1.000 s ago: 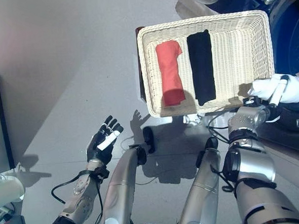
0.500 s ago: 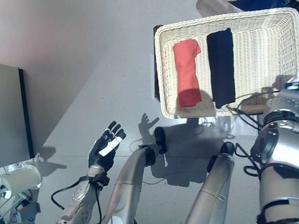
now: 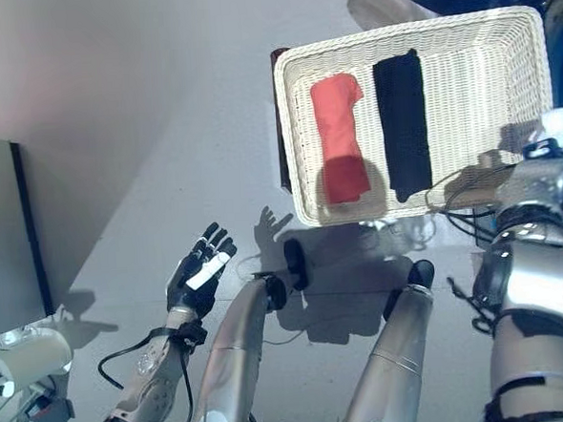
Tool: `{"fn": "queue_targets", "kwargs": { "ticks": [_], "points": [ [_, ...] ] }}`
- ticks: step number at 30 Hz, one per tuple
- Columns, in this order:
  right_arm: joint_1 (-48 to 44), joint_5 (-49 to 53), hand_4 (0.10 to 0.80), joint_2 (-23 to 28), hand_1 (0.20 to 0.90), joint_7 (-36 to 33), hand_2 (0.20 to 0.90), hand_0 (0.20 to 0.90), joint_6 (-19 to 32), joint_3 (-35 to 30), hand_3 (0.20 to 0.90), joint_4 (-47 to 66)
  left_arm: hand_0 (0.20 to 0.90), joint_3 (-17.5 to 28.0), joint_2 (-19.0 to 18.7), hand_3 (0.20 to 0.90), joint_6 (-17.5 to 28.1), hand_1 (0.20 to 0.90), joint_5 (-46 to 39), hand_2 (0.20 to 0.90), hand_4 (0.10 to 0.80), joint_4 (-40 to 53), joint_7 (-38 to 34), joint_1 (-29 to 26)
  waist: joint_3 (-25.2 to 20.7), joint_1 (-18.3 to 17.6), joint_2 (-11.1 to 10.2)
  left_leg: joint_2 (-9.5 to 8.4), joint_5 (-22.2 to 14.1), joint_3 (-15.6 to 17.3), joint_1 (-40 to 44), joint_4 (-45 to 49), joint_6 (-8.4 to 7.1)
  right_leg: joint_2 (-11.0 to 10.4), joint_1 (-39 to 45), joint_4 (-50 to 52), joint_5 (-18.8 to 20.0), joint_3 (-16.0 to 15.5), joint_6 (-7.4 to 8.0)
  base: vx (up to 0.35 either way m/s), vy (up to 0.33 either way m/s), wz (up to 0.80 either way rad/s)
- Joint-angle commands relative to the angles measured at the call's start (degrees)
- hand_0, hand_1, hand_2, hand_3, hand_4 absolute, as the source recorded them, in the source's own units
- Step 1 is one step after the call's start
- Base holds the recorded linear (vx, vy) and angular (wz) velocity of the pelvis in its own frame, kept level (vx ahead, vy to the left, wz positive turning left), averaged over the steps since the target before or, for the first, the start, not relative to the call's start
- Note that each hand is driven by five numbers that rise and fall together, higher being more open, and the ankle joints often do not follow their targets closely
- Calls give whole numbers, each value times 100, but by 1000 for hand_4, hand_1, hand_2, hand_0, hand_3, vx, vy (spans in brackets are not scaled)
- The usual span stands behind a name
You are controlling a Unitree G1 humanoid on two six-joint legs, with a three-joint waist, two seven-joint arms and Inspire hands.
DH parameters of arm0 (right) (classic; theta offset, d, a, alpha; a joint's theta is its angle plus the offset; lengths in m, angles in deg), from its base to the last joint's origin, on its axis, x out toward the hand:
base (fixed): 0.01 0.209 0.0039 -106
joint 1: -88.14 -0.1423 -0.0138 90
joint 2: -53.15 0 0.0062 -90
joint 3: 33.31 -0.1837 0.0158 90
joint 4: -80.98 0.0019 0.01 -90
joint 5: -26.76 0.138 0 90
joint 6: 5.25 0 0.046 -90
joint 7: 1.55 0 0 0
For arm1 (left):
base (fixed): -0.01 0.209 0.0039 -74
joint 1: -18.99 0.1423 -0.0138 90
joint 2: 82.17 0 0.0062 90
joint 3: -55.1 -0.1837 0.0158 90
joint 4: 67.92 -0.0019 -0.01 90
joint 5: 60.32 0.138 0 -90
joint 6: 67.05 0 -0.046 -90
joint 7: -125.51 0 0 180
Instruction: Pick up the clothes and place them into the washing machine
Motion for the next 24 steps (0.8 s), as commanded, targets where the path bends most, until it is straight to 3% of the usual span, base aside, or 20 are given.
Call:
{"fn": "queue_targets", "kwargs": {
  "ticks": [1,2,3,10,21,22,23,24],
  "points": [
    [194,-694,300,-71,200,-26,200,200,557,338,200,684,900,337,-85,900,448,900,26,900,800,106,-33,115,-208,39,-44,466,-298,-638,395,-26,-1099,97,-21,-124,333,-28,-454,-34,20,-10],
    [124,-704,300,-175,200,-45,200,200,562,329,200,646,900,356,-103,900,474,900,40,900,800,112,-33,112,-168,54,-29,445,-133,-608,322,-36,-1065,87,-67,-197,523,-27,-487,84,16,-8],
    [39,-686,300,-261,200,-57,200,200,569,315,200,625,900,373,-105,900,487,900,38,900,800,130,-31,127,-207,99,-6,447,-319,-616,371,17,-1094,82,-23,-124,354,-19,-452,-19,31,-8],
    [-289,-78,300,-73,200,-24,200,200,712,-159,200,379,900,446,-215,900,483,900,51,900,800,200,-11,217,-308,346,96,361,-330,-673,292,125,-1085,5,-1,-46,284,-71,-456,16,-1,6],
    [-639,387,300,1255,200,-115,200,200,754,-305,200,82,900,349,-384,900,390,900,73,900,800,308,127,371,-532,438,159,419,-184,-679,291,-105,-1164,0,-165,-34,239,-36,-440,4,-6,8],
    [-700,381,300,1422,200,-163,200,200,765,-272,200,68,900,359,-391,900,398,900,42,900,800,330,140,388,-515,433,178,420,13,-668,244,-215,-1157,-4,-218,-131,408,-42,-458,0,0,0],
    [-755,369,300,1529,200,-202,200,200,772,-249,200,57,900,365,-394,900,401,900,35,900,800,343,149,403,-570,438,187,435,-103,-679,303,-247,-1191,5,-187,-107,270,-34,-426,-90,1,4],
    [-801,360,300,1647,200,-241,200,200,774,-229,200,52,900,363,-394,900,400,900,27,900,800,346,149,419,-554,426,206,432,68,-670,257,-318,-1179,8,-238,-173,422,-38,-446,0,0,0]
  ]
}}
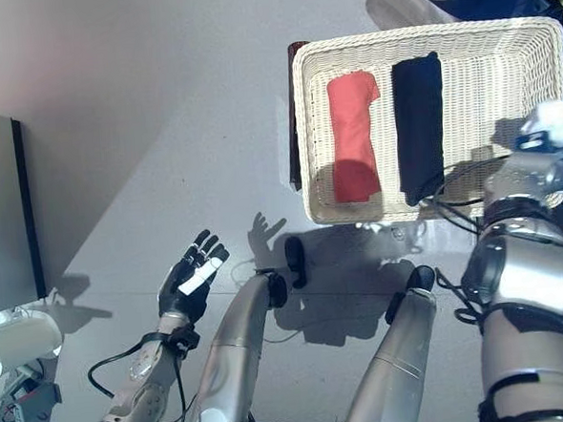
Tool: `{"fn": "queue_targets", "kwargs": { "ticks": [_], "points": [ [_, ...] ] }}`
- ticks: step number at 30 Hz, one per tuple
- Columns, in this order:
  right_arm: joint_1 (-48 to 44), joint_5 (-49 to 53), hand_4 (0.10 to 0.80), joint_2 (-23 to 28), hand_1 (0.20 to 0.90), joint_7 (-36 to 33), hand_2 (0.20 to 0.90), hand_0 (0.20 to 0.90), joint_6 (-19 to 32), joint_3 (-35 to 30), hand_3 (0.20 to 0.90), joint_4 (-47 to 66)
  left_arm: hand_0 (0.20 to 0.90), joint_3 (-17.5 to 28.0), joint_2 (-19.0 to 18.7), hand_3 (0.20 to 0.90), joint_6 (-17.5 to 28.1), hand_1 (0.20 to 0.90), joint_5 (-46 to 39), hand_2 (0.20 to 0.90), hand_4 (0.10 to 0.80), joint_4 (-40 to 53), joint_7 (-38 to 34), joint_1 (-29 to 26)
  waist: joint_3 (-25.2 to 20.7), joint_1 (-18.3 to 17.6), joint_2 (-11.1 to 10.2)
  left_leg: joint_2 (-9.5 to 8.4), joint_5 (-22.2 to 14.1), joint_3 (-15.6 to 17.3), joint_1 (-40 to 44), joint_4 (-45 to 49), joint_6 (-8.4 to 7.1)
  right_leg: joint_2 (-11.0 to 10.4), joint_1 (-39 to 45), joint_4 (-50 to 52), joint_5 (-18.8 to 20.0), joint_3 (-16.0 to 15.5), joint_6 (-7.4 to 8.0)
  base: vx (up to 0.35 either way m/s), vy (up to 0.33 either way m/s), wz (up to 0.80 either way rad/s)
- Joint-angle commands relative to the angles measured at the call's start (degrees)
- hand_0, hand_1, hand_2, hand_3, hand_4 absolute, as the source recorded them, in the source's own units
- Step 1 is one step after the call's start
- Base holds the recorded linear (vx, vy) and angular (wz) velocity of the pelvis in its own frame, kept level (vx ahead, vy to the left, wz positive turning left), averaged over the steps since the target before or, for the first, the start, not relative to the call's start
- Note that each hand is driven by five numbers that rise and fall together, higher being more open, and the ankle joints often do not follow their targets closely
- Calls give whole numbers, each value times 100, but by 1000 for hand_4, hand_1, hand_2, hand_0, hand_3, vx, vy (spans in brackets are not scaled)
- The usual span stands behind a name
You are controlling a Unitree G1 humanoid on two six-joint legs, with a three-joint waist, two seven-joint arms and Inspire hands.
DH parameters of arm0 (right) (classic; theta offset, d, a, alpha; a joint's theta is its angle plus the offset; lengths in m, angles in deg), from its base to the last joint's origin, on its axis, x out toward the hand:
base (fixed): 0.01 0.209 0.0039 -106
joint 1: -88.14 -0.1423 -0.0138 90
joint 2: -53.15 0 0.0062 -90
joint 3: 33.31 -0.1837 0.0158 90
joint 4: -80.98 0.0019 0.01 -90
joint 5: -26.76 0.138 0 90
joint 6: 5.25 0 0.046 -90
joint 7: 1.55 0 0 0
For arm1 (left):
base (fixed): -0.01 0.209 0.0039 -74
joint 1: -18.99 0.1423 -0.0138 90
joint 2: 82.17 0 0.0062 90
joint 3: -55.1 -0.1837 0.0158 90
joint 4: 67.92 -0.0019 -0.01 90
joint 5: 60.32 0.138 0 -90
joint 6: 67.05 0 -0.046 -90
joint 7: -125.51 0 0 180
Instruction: Pick up the clothes and place them into the washing machine
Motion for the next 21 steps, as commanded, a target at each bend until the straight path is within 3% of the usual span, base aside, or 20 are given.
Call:
{"fn": "queue_targets", "kwargs": {
  "ticks": [1,8,13,14,15,21],
  "points": [
    [-244,-246,300,1169,200,-86,200,200,691,616,200,401,900,274,-142,900,397,900,-4,900,800,293,94,239,-529,-1,194,573,-59,-574,447,-294,-1196,198,-73,-331,467,71,-395,-93,-19,4],
    [-288,-259,300,1984,200,-312,200,200,819,665,200,240,900,340,-193,900,422,900,-32,900,800,381,131,364,-640,-148,206,590,33,-646,435,-395,-1280,243,-119,-309,418,99,-422,5,-41,9],
    [-6,-177,300,1905,200,-550,200,200,1039,361,200,359,900,412,-145,900,379,900,-50,900,800,448,44,470,-672,-261,195,656,-38,-647,344,-272,-1303,333,-287,-160,358,142,-484,18,-25,9],
    [5,-208,435,1834,389,-644,389,389,1057,333,389,334,900,402,-152,900,378,900,-53,900,800,465,31,477,-708,-268,189,669,-155,-648,353,-224,-1309,351,-291,-116,257,163,-476,85,-14,-5],
    [-12,-209,800,1776,900,-683,900,900,1067,317,900,317,900,376,-168,900,375,900,-59,900,800,484,26,492,-708,-268,192,673,-163,-642,339,-214,-1296,356,-305,-112,263,171,-476,88,-12,-11],
    [-70,-186,800,1528,900,-656,900,900,1093,382,900,385,900,389,-220,900,369,900,-97,900,800,528,9,499,-677,-300,176,669,-223,-617,294,-109,-1243,378,-361,-74,279,219,-478,-4,7,-8]
  ]
}}
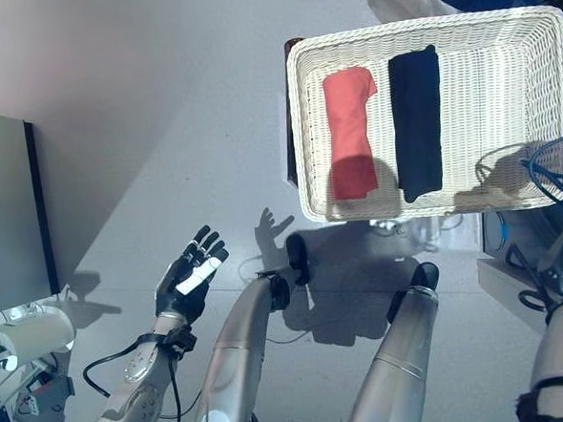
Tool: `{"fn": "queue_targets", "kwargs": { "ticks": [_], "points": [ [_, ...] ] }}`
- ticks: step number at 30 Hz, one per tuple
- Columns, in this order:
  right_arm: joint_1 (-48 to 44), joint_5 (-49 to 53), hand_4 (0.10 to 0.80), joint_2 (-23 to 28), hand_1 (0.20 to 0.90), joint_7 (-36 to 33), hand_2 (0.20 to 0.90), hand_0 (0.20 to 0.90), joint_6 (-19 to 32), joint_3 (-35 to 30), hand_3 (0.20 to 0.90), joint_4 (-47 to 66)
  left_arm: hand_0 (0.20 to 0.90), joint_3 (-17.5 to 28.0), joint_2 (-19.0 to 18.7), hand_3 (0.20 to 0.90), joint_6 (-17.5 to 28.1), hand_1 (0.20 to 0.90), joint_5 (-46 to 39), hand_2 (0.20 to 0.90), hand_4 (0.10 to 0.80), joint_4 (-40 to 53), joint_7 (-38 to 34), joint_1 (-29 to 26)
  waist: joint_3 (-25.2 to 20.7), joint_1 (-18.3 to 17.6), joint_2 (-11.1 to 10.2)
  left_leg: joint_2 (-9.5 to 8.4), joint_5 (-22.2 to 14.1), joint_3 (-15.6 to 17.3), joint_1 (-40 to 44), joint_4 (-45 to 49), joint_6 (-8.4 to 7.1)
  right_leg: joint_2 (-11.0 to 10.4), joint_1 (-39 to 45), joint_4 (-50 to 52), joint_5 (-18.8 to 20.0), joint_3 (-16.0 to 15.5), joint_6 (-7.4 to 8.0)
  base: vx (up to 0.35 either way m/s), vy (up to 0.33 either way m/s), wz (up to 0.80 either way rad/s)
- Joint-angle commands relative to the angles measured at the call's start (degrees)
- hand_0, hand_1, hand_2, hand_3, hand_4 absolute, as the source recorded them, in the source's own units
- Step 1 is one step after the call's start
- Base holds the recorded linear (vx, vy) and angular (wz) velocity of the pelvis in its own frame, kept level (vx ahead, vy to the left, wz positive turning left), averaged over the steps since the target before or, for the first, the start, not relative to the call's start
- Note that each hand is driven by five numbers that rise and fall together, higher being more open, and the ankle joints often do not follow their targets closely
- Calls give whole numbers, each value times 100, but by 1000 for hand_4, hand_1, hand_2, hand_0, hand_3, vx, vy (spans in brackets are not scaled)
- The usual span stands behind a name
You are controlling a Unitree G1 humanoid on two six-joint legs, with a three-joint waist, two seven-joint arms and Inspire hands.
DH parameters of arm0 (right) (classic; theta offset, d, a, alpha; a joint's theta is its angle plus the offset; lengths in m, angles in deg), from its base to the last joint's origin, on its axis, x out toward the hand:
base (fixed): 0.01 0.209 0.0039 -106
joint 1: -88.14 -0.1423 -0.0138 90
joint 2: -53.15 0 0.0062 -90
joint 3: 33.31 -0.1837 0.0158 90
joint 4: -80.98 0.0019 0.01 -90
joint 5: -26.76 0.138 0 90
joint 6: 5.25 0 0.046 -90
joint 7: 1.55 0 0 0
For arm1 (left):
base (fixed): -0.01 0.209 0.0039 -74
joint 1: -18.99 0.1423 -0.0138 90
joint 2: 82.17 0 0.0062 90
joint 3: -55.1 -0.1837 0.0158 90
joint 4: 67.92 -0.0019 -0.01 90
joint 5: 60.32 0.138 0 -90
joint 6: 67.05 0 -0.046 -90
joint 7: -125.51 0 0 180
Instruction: Pick up the clothes and place them into the washing machine
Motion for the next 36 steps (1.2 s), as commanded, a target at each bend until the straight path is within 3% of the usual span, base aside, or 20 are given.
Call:
{"fn": "queue_targets", "kwargs": {
  "ticks": [1,5,7,8,10,13,14,15,16,23,27,30,36],
  "points": [
    [415,-261,800,326,900,43,900,900,888,529,900,485,900,397,-121,900,376,900,-71,900,800,228,-61,362,-526,-261,6,557,-361,-572,364,69,-1094,162,-199,-177,439,31,-474,3,-2,-6],
    [396,-273,800,192,900,124,900,900,846,599,900,458,900,416,-152,900,383,900,-85,900,800,225,-63,341,-542,-245,-22,572,-508,-578,428,98,-1100,149,-110,-139,309,20,-432,7,-2,-4],
    [437,-314,800,122,900,167,900,900,799,644,900,439,900,420,-155,900,401,900,-96,900,800,207,-54,345,-481,-252,-35,550,-370,-560,395,76,-1061,152,-101,-221,472,-5,-456,3,5,-4],
    [444,-326,800,43,900,199,900,900,792,656,900,472,900,427,-158,900,412,900,-99,900,800,206,-52,333,-508,-239,-47,554,-519,-566,456,97,-1080,157,-28,-190,328,-14,-434,0,0,0],
    [557,-379,800,-148,900,308,900,900,700,705,900,520,900,419,-164,900,427,900,-97,900,800,194,-37,307,-432,-254,-85,536,-391,-544,418,92,-1031,166,-5,-301,514,-46,-455,-46,9,-4],
    [829,-628,800,-659,900,540,900,900,474,901,900,713,900,456,-123,900,448,900,-115,900,800,133,-31,259,-384,-269,-156,548,-509,-550,547,70,-1013,208,164,-377,475,-53,-418,12,10,-7],
    [964,-900,800,-792,900,636,900,900,287,1069,900,672,900,453,-134,900,451,900,-90,900,800,91,-23,228,-328,-274,-198,543,-369,-524,523,43,-980,206,176,-467,640,-76,-437,102,-19,-13],
    [963,-922,800,-804,900,623,900,900,278,1068,900,682,900,462,-131,900,453,900,-89,900,800,83,-20,230,-360,-271,-202,551,-506,-539,587,54,-1005,213,232,-433,506,-70,-411,-89,14,-15],
    [1163,-1246,800,-1140,900,661,900,900,203,1238,900,831,900,481,-103,900,492,900,-68,900,800,45,-8,218,-266,-300,-256,553,-356,-502,615,-21,-962,216,276,-559,691,-99,-440,6,9,-13],
    [2000,-3425,800,-2579,900,300,900,900,-251,2013,900,1186,900,579,44,900,634,900,197,900,800,-211,-8,108,-159,-372,-407,484,-212,-471,1041,-403,-916,262,824,-1142,985,-233,-423,3,10,-8],
    [2215,-4294,800,-3088,900,198,900,900,-514,2326,900,1174,900,631,53,900,718,900,362,900,800,-241,13,58,-167,-321,-438,416,-76,-503,1264,-711,-910,231,1188,-1587,1160,-335,-375,22,-7,-3],
    [2210,-4526,800,-3213,900,222,900,900,-618,2417,900,1118,900,654,34,900,751,900,426,900,800,-218,13,31,-147,-301,-431,361,5,-501,1416,-932,-908,223,1370,-1826,1265,-384,-353,8,1,4],
    [2300,-5016,800,-3217,900,225,900,900,-886,2568,900,777,900,644,96,900,819,900,622,900,800,-504,80,-132,-177,-157,-465,219,556,-584,2230,-2118,-932,240,2266,-2994,1769,-675,-271,66,-40,11]
  ]
}}
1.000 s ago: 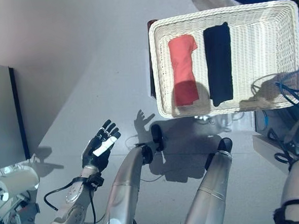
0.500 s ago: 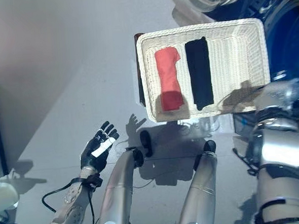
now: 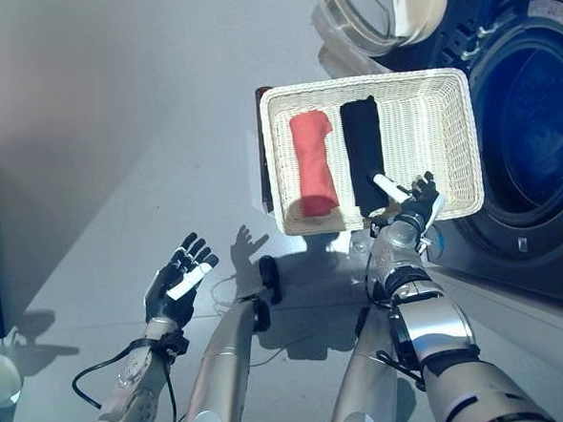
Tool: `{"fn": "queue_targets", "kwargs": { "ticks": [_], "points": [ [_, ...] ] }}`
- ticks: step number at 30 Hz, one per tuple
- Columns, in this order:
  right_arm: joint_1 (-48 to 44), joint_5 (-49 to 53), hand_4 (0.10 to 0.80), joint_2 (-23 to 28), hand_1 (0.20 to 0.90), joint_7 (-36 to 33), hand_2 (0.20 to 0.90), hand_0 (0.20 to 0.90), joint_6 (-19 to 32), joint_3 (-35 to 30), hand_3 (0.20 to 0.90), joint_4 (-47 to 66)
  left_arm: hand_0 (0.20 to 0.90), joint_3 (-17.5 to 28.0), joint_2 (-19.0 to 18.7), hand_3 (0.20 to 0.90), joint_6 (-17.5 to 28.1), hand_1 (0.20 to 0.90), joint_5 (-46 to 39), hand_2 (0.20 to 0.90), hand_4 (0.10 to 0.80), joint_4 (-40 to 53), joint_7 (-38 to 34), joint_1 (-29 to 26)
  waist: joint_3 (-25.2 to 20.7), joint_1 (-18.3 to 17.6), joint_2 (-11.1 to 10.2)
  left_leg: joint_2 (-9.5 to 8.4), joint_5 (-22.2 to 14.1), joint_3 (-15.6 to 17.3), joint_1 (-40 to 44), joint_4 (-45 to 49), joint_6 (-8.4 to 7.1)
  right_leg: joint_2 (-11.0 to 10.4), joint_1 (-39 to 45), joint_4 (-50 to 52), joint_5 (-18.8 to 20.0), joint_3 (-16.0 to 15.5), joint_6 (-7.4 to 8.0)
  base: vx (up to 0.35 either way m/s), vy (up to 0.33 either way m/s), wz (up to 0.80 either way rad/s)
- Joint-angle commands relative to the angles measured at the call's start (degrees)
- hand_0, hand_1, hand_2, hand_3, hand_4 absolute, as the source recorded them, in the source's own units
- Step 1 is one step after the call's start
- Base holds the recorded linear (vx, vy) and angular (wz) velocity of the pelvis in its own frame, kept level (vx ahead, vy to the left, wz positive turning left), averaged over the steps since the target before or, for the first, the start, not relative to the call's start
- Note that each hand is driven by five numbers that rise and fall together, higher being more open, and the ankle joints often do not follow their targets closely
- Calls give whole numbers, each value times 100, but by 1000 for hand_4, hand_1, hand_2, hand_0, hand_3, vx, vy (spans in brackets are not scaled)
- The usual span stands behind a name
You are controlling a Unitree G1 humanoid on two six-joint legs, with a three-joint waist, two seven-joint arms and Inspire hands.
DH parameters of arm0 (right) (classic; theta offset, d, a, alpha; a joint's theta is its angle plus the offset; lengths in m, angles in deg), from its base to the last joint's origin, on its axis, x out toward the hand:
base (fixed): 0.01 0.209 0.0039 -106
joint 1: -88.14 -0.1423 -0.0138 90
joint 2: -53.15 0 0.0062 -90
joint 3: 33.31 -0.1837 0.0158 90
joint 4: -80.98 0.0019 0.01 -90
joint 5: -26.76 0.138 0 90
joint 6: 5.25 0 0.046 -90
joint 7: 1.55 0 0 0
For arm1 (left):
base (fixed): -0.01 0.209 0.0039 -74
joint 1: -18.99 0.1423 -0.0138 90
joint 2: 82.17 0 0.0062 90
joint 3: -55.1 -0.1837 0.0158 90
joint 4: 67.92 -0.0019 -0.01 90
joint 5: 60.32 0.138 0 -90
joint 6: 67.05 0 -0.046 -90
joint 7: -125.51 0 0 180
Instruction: Pick up the clothes and place them into the washing machine
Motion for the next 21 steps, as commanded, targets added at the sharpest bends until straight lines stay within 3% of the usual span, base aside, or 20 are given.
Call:
{"fn": "queue_targets", "kwargs": {
  "ticks": [1,11,14,17,21],
  "points": [
    [-147,-385,800,682,900,-166,900,900,126,191,900,142,900,288,-36,900,550,900,249,900,800,116,62,-143,-87,117,64,248,-225,-438,741,-297,-786,6,711,-1254,1060,-106,-122,85,-66,10],
    [206,-1375,800,812,900,-156,900,900,-222,612,900,99,900,311,60,900,498,900,444,900,800,-81,96,-271,-243,116,-208,307,215,-546,1670,-1244,-933,32,1776,-2168,1465,-500,-7,45,-56,6],
    [182,-1745,800,907,900,-153,900,900,-341,800,900,114,900,338,27,900,498,900,430,900,800,36,145,-301,-158,96,-208,335,111,-620,1522,-914,-894,1,1586,-1775,1343,-417,-41,-23,-32,3],
    [84,-1976,800,943,900,-145,900,900,-476,832,900,-117,900,280,-43,900,460,900,338,900,800,253,202,-210,-4,117,-117,341,-234,-675,1172,-16,-813,47,1295,-973,934,-303,-154,-81,0,13],
    [1,-1935,800,973,900,-115,900,900,-484,761,900,-225,900,295,-71,900,415,900,293,900,800,343,247,-98,33,132,-33,414,-520,-685,874,588,-805,94,988,-363,586,-233,-191,-26,20,10]
  ]
}}
